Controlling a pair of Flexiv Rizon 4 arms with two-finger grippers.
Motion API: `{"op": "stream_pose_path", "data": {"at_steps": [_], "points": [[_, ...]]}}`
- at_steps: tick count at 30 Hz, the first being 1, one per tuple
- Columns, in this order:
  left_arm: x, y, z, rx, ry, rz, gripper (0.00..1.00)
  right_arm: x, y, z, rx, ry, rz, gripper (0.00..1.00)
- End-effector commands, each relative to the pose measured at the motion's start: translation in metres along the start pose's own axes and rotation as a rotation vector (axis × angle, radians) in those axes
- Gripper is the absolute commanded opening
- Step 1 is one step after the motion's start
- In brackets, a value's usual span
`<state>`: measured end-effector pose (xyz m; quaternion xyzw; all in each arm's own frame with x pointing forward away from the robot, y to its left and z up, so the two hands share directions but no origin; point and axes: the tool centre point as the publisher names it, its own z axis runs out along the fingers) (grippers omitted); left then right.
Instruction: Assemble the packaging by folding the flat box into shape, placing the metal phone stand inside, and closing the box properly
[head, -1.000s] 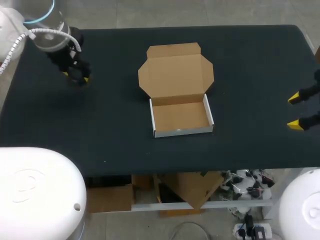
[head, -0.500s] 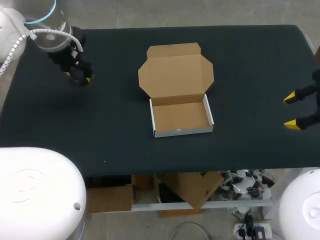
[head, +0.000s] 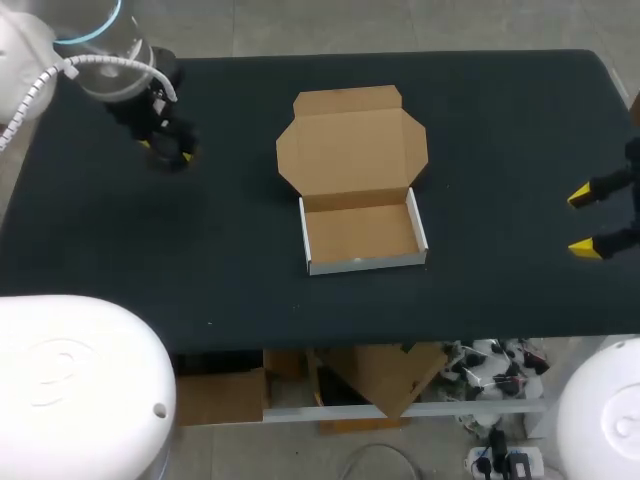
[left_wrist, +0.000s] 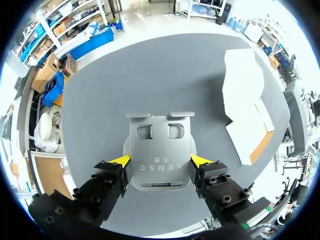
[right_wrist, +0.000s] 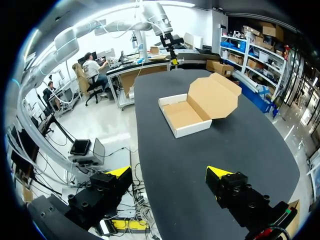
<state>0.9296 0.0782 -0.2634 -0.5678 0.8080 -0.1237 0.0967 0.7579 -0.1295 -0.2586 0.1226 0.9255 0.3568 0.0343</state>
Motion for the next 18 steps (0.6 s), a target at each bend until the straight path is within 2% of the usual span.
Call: {"op": "stream_pose_path", "data": {"at_steps": [1,14,18], "points": [[0.024,0.004,-0.01,-0.001,-0.045,0.008,0.0,0.001,0.0,-0.001,-0.003,0.0,-0.001,1.0],[0.103,0.014,-0.012,-0.008,-0.049,0.027,0.0,0.001,0.0,-0.001,-0.003,0.0,-0.001,1.0],[0.12,0.015,-0.011,-0.011,-0.045,0.036,0.0,0.001,0.0,-0.001,-0.003,0.0,-0.001,1.0]]}}
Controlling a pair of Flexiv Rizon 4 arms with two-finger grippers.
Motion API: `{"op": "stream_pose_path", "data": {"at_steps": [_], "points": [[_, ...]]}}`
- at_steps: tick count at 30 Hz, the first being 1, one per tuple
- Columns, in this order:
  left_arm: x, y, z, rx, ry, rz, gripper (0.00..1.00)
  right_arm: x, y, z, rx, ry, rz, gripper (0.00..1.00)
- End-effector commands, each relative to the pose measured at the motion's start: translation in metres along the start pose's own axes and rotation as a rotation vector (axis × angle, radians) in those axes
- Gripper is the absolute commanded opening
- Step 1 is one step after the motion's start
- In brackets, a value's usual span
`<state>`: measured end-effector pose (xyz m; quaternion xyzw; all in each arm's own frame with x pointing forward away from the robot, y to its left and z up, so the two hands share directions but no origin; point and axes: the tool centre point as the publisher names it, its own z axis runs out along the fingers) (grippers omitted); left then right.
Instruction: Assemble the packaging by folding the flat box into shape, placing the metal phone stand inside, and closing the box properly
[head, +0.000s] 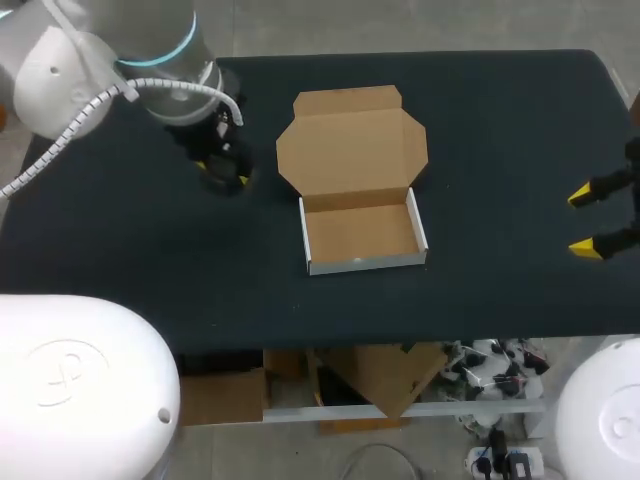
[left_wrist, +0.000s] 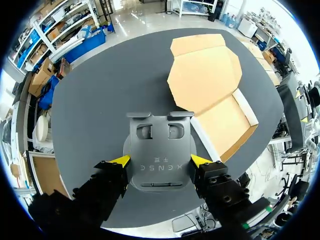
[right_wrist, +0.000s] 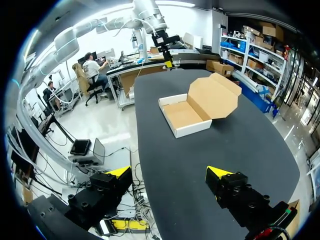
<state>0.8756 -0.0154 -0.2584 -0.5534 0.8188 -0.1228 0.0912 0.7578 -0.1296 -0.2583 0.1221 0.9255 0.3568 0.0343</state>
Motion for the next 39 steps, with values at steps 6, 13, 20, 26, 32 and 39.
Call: {"op": "stream_pose_path", "data": {"at_steps": [6,13,20,26,32,39], "points": [[0.037,-0.002,0.006,-0.007,-0.043,0.036,0.0,0.0,-0.001,-0.001,-0.003,0.0,0.0,1.0],[0.06,-0.006,0.012,-0.015,-0.018,0.085,0.0,0.0,-0.001,-0.001,-0.003,0.0,0.0,1.0],[0.084,-0.015,0.018,-0.012,-0.003,0.143,0.0,0.0,-0.001,-0.001,-0.003,0.0,0.0,1.0],[0.095,-0.022,0.023,-0.01,0.002,0.177,0.0,0.0,-0.001,-0.001,-0.003,0.0,0.0,1.0],[0.106,-0.028,0.03,-0.016,0.023,0.207,0.0,0.0,-0.001,-0.001,-0.003,0.0,0.0,1.0],[0.121,-0.035,0.042,-0.029,0.05,0.246,0.0,0.0,-0.001,-0.001,-0.003,0.0,0.0,1.0]]}}
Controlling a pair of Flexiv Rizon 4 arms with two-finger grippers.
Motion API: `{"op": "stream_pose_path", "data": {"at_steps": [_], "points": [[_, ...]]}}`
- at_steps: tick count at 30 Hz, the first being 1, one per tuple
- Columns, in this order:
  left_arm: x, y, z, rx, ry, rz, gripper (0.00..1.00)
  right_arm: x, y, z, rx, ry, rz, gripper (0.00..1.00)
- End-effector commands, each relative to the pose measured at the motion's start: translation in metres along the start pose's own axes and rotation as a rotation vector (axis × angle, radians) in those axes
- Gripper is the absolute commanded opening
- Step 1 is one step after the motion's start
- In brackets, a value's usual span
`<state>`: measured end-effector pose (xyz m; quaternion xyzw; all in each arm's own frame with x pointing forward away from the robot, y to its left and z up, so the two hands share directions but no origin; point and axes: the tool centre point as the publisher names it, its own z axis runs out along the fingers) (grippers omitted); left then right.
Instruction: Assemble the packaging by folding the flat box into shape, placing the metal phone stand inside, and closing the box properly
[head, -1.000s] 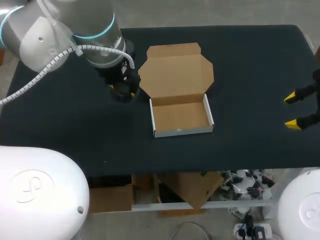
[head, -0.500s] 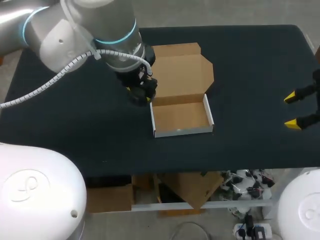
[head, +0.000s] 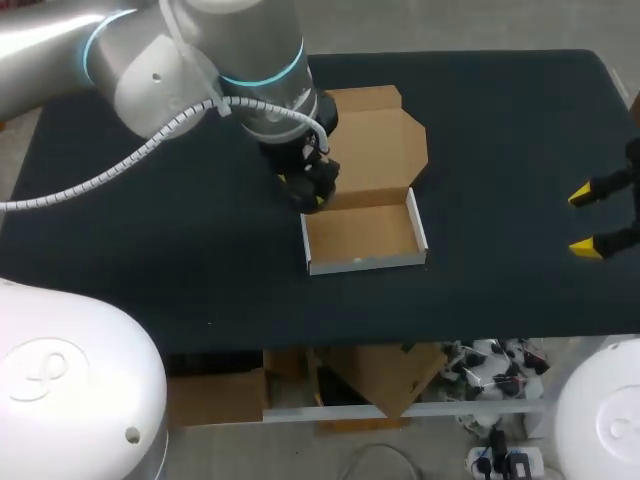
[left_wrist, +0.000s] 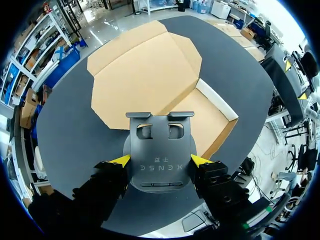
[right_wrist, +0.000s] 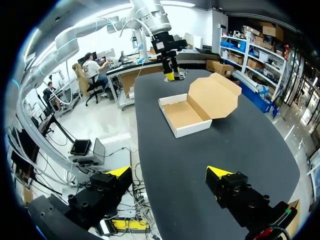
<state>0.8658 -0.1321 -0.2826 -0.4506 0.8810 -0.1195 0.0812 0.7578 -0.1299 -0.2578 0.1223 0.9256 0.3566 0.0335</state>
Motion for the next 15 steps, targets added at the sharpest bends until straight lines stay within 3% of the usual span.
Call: {"op": "stream_pose_path", "data": {"at_steps": [1,15], "points": [[0.009,-0.013,0.013,-0.015,0.006,0.018,0.0,0.001,-0.001,0.0,-0.003,-0.002,-0.001,1.0],[0.04,-0.029,0.042,-0.02,0.068,0.103,0.0,0.001,-0.001,0.0,-0.003,-0.002,-0.001,1.0]]}}
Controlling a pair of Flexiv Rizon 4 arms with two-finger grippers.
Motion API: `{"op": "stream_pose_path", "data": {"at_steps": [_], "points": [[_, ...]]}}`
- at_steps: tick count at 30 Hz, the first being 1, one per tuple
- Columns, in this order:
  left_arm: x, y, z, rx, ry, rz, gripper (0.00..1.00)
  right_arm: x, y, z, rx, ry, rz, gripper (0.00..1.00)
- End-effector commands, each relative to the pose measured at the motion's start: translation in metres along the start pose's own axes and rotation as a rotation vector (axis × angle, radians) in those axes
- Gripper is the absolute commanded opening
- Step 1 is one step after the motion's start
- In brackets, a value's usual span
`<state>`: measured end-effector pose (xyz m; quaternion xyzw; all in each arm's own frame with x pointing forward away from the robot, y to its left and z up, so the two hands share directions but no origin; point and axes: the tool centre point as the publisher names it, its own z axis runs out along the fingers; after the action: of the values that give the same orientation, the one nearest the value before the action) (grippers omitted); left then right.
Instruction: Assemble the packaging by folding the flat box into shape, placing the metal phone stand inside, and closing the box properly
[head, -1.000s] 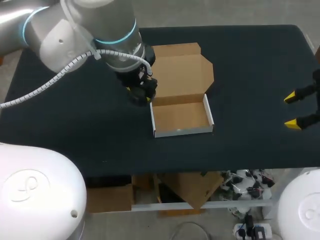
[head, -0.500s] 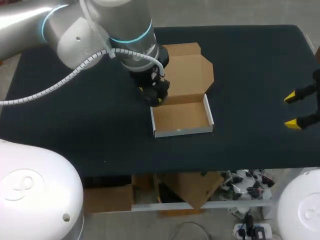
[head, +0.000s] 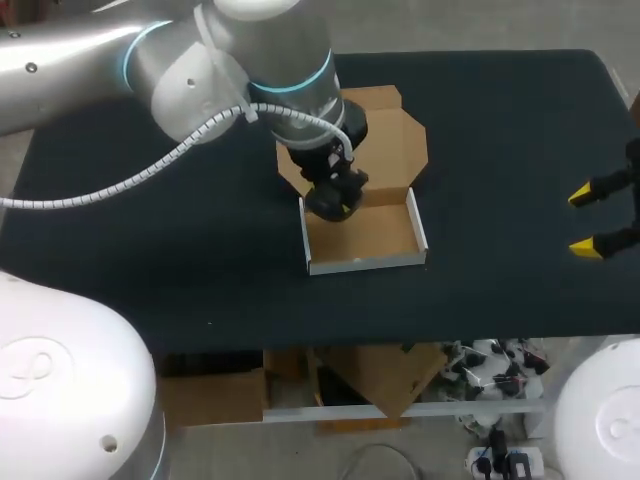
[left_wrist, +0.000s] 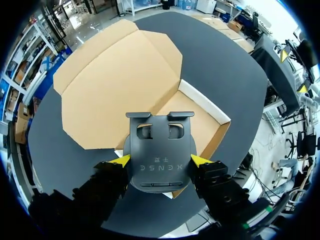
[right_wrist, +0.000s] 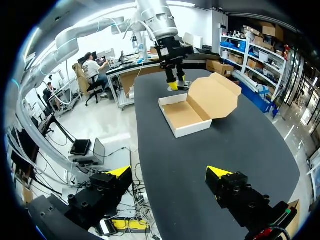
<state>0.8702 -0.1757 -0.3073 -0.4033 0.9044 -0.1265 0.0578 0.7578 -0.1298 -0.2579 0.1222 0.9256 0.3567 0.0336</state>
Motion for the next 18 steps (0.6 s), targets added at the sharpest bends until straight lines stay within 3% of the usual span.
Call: {"op": "stream_pose_path", "data": {"at_steps": [1,18], "points": [[0.008,-0.009,0.013,-0.014,0.008,0.01,0.0,0.001,-0.001,0.0,-0.003,-0.002,-0.001,1.0],[0.027,-0.013,0.046,-0.016,0.035,0.059,0.0,0.001,-0.001,0.0,-0.003,-0.002,-0.001,1.0]]}}
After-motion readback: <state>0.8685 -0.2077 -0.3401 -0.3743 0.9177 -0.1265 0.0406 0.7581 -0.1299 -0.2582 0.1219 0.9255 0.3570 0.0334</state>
